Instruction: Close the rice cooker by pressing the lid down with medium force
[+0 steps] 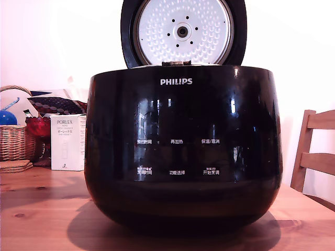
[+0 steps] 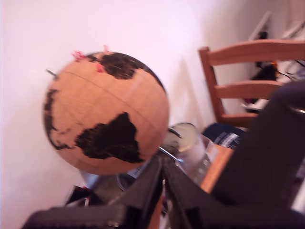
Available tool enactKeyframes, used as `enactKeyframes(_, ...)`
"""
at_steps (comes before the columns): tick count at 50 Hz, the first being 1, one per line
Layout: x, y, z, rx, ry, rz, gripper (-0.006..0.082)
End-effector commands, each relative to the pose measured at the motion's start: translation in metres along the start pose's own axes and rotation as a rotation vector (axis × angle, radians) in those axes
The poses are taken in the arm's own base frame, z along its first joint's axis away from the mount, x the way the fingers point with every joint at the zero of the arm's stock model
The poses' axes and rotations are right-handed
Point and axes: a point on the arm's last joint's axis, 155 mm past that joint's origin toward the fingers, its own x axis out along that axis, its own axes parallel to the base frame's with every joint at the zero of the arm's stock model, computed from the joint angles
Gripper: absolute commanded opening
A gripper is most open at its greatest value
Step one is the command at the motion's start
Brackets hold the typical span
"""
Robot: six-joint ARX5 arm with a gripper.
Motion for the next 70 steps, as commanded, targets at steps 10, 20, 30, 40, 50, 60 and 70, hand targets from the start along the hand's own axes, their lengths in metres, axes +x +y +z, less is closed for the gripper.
enactKeyframes(10, 0.008, -0.005, -0.010, -0.001, 0.032, -0.022, -0.0024)
enactKeyframes(20, 0.010, -0.013, -0.017, -0.006, 0.061, -0.045, -0.0024)
enactKeyframes(30, 0.011, -0.019, -0.020, -0.009, 0.078, -0.062, -0.0024)
enactKeyframes(40, 0.010, -0.026, -0.028, -0.015, 0.109, -0.087, -0.0024)
enactKeyframes(50, 0.009, -0.042, -0.033, -0.016, 0.142, -0.129, -0.0024)
enactKeyframes(60, 0.007, -0.063, -0.039, -0.014, 0.183, -0.184, -0.0024)
enactKeyframes(70, 0.001, -0.076, -0.053, -0.009, 0.246, -0.231, -0.0024)
